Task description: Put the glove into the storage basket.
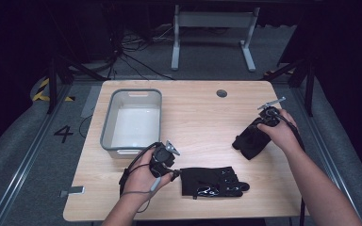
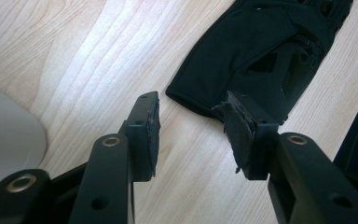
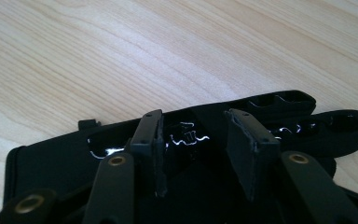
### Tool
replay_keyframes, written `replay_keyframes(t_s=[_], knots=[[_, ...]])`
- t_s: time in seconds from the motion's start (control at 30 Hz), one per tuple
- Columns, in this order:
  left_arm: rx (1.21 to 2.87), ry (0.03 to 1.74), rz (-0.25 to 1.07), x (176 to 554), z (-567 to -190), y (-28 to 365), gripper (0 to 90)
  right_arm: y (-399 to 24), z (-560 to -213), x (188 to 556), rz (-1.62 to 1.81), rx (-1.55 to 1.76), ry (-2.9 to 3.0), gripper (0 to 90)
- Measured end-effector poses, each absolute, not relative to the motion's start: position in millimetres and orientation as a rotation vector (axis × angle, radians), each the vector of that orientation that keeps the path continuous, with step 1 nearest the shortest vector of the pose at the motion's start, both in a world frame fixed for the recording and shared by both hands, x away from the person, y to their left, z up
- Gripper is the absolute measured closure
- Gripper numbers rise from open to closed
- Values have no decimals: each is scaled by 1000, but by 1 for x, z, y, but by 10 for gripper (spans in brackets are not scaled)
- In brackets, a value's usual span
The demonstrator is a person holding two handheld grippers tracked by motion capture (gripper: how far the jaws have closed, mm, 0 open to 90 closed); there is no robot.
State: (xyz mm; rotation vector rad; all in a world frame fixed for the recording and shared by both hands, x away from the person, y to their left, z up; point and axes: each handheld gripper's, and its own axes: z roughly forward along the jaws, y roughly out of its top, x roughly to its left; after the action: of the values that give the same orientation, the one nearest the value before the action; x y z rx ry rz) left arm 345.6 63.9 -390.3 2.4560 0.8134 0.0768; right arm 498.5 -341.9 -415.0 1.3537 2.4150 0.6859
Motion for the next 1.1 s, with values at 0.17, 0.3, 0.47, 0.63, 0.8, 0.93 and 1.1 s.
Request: replay_keyframes(t_s=[0.17, 0.3, 0.47, 0.63, 0.8, 0.93, 1.1], knots=[[2465, 803, 68, 346, -391, 62, 558, -343, -417, 501, 677, 1358, 2399, 563], [2471, 805, 64, 346, -392, 61, 556, -344, -417, 503, 681, 1363, 2388, 549], [2473, 807, 63, 346, -393, 61, 554, -343, -427, 509, 643, 1374, 2422, 484], [2479, 807, 54, 347, -395, 61, 553, -341, -431, 510, 604, 1344, 2440, 482], [2483, 802, 46, 347, -396, 60, 549, -336, -432, 508, 564, 1339, 2425, 519], [2482, 805, 39, 347, -397, 60, 545, -340, -433, 507, 596, 1360, 2408, 579], [2478, 800, 25, 347, -397, 58, 544, -342, -432, 507, 572, 1373, 2381, 765]])
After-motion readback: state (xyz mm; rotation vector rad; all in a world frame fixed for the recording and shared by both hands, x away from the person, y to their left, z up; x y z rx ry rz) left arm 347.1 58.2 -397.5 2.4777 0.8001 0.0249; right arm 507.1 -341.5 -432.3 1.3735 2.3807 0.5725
